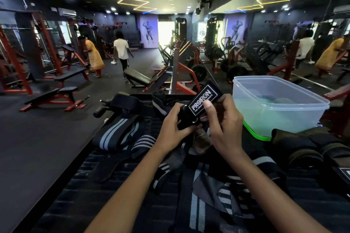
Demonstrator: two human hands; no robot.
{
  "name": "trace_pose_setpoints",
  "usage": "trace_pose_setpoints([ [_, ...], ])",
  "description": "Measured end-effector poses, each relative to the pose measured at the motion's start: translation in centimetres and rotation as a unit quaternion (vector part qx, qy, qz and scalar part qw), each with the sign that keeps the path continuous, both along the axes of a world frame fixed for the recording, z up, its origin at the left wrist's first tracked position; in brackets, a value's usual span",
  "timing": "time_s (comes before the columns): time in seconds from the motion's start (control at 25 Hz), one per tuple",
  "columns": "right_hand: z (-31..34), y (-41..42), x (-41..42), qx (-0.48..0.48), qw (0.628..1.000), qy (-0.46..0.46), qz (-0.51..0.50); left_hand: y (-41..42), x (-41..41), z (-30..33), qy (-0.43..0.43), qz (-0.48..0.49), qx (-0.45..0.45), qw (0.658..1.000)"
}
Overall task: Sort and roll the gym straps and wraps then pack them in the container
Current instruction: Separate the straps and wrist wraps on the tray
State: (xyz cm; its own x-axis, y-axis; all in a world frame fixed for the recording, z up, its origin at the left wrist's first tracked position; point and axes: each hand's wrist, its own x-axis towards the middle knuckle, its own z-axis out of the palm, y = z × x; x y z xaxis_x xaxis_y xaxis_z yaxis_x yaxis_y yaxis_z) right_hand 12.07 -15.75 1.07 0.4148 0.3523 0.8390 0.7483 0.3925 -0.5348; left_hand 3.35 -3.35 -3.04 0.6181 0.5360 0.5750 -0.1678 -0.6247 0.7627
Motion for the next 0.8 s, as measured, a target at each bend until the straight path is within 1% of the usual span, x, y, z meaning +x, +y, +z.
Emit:
trace_pose_setpoints([
  [0.12,-0.3,0.3,1.3,-0.039,0.986,0.144,0.069,0.4,0.2,-0.1,0.017,0.002,0.01,1.0],
  [0.2,0.0,0.3,1.9,-0.032,0.964,0.235,0.119,0.7,0.3,0.5,0.038,0.034,0.047,0.998],
  [0.24,0.2,0.2,1.9,-0.024,0.954,0.262,0.145,0.8,0.2,0.8,0.049,0.037,0.062,0.996],
  [0.28,0.5,0.1,1.6,-0.022,0.949,0.27,0.16,0.9,0.1,1.1,0.056,0.031,0.069,0.996],
  [0.36,1.1,-0.1,1.1,-0.018,0.949,0.255,0.185,1.2,-0.3,1.1,0.066,0.022,0.065,0.995],
  [0.44,2.0,-0.6,1.0,0.027,0.94,0.276,0.201,1.8,-0.6,0.8,0.076,0.03,0.054,0.995],
  [0.52,3.1,-1.3,2.1,0.084,0.927,0.313,0.19,2.2,-1.0,0.3,0.075,0.022,0.024,0.997],
  [0.6,3.6,-1.9,3.6,0.115,0.917,0.341,0.173,2.2,-1.1,0.2,0.077,0.013,0.004,0.997],
  [0.68,3.4,-2.1,4.6,0.131,0.912,0.356,0.159,2.2,-1.1,0.2,0.069,0.006,-0.003,0.998],
  [0.8,2.7,-1.7,5.0,0.129,0.908,0.372,0.145,2.3,-1.5,0.4,0.052,0.01,-0.039,0.998],
])
